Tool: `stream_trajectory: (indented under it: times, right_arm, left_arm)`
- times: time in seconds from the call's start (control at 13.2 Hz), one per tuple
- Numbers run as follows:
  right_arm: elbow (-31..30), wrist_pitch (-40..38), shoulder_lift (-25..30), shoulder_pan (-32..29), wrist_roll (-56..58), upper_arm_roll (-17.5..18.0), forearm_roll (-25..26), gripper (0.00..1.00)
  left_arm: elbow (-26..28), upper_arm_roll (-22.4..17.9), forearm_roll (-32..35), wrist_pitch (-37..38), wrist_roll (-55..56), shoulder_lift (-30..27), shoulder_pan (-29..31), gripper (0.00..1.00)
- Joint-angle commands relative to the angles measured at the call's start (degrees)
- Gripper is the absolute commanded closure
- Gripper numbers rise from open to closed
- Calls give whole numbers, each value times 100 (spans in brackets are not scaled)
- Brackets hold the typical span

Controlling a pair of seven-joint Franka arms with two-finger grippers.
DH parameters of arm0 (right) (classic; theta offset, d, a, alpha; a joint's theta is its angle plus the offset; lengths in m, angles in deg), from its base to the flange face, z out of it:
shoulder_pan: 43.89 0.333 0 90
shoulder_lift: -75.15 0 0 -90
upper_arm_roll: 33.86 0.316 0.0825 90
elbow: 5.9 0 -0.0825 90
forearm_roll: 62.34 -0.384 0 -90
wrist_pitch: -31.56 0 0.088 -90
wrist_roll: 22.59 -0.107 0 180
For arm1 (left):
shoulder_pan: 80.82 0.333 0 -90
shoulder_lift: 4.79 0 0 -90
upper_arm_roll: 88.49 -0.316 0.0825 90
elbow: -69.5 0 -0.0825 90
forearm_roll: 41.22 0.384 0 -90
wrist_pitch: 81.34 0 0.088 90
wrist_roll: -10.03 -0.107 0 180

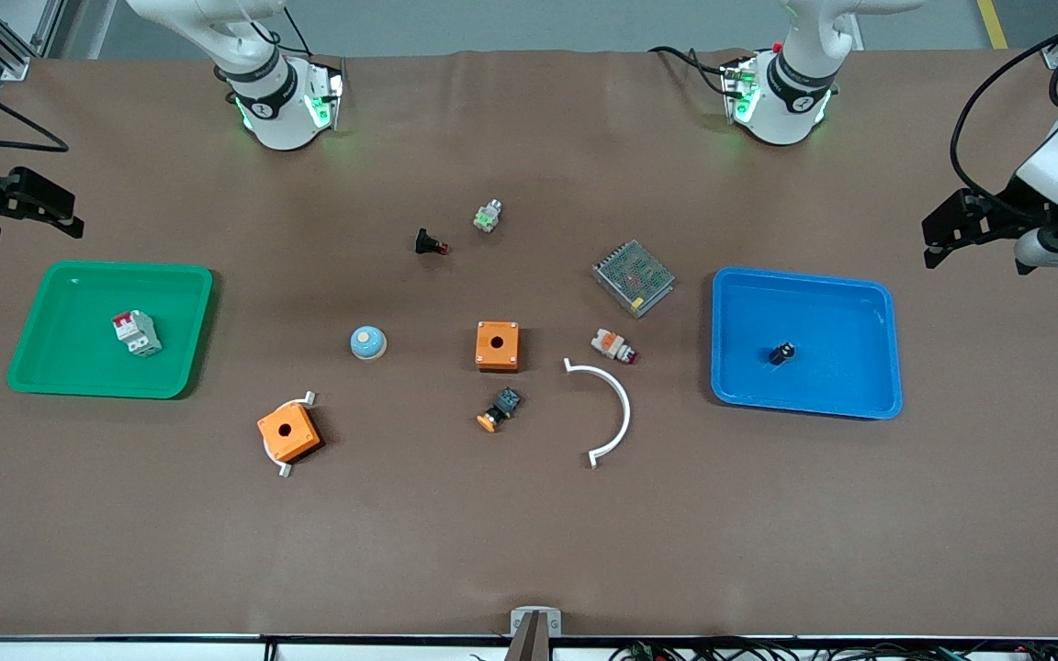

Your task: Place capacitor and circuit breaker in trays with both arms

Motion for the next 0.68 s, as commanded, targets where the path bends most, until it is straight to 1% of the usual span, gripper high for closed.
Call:
stream_trajectory:
  times: [0.0, 0.15, 0.61]
  right_arm:
    - [-11, -5, 23, -29, 141, -19, -102, 0]
    - [-11, -22, 23, -37, 141, -19, -110, 0]
    - [-3, -22, 32, -46, 141, -37, -110, 0]
  left_arm:
    - [-236, -24, 7, 134, 29, 79, -58, 0]
    - [-473, -33, -142, 160, 55, 236, -14, 0]
    - [-500, -25, -152, 204, 55, 246, -76, 0]
